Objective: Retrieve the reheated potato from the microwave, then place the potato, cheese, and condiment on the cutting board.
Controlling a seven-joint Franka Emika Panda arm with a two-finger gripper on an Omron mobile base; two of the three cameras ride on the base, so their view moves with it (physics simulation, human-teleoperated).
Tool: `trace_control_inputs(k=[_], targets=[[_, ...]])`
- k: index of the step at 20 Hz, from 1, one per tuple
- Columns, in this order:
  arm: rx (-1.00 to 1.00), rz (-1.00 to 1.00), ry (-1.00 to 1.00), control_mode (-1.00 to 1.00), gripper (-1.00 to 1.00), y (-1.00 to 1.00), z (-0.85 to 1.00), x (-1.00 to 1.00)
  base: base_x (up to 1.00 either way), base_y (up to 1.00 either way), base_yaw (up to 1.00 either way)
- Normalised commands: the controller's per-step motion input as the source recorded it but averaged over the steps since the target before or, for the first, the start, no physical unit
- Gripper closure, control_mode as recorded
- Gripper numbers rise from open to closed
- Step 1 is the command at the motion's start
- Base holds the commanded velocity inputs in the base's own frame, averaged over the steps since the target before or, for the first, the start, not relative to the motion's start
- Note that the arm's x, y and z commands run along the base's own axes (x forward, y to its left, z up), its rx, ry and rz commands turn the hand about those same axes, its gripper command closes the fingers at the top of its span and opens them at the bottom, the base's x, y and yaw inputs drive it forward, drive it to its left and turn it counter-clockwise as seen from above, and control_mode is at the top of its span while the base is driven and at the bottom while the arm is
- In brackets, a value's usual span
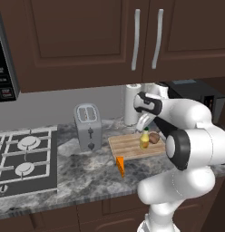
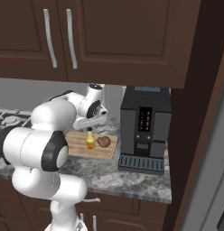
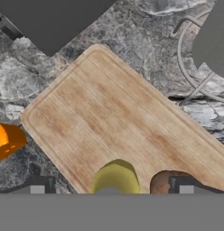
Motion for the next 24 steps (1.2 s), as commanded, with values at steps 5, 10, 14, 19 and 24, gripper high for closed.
trace_control_inputs(k=[5,10,14,19,24], targets=[[0.08,0.02,0.0,-1.0,-1.0,0.01,0.0,0.01,0.0,0.0,0.0],[0.02,0.0,0.0,-1.0,-1.0,0.04,0.0,-0.01,0.0,0.0,0.0],[0.02,0.0,-0.01,-1.0,-1.0,0.04,-0.02,-0.03,0.0,0.0,0.0],[0.01,0.0,0.0,-1.0,-1.0,0.0,0.0,-0.05,0.0,0.0,0.0],[0.0,0.0,0.0,-1.0,-1.0,-0.07,-0.01,-0.13,0.0,0.0,0.0]])
